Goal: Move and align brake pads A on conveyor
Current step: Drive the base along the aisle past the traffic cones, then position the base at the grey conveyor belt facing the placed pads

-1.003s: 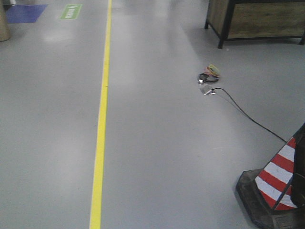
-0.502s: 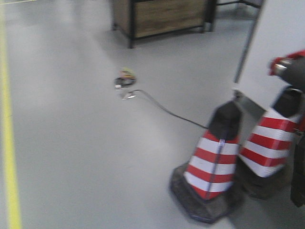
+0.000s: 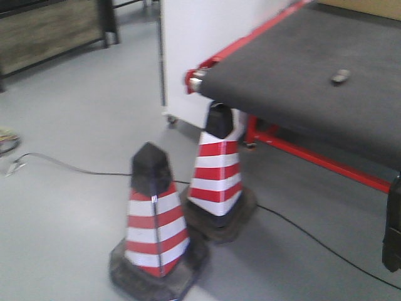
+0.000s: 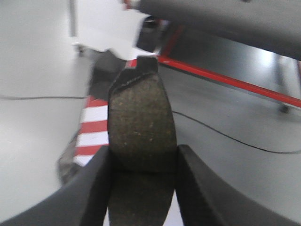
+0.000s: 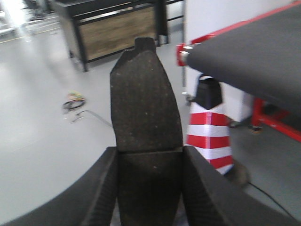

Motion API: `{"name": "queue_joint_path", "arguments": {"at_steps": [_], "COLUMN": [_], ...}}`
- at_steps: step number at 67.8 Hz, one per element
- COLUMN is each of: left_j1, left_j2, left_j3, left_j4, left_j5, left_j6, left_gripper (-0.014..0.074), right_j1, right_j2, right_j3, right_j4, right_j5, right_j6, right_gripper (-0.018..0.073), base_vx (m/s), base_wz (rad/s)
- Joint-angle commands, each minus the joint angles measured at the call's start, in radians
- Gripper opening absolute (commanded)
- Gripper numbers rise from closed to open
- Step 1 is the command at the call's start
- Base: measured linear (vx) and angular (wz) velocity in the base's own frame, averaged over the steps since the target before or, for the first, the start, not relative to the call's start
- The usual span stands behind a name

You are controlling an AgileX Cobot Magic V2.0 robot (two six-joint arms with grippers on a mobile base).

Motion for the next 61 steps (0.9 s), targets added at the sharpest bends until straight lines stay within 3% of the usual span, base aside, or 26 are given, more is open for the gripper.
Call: {"name": "queue_joint_path", "arguments": {"at_steps": [1,41,61], "left_j1": [-0.003,-0.003,-0.003], "left_j2": [0.015,0.015,0.015], "left_j3": [-0.027,-0.027,-0.027], "left_j4": [-0.009,-0.009,-0.009], "left_j5": [-0.092,-0.093,-0.093], "left_j6": [-0.009,-0.009,-0.009], "left_gripper": [-0.0006,-0.0006,-0.0006], "right_j1": [-0.004,-0.004,-0.004], "right_j2": [0.007,0.007,0.007], "right_j3": [-0.032,-0.032,-0.032], "right_j4": [-0.013,-0.013,-0.013], "right_j5": [-0.098,-0.098,-0.098], "right_j6": [-0.003,-0.003,-0.003], "right_gripper": [-0.0004,-0.0004,-0.0004], "base_vx": [0.19,0.15,0.07], "base_wz": [-0.83,-0.76,-0.53]}}
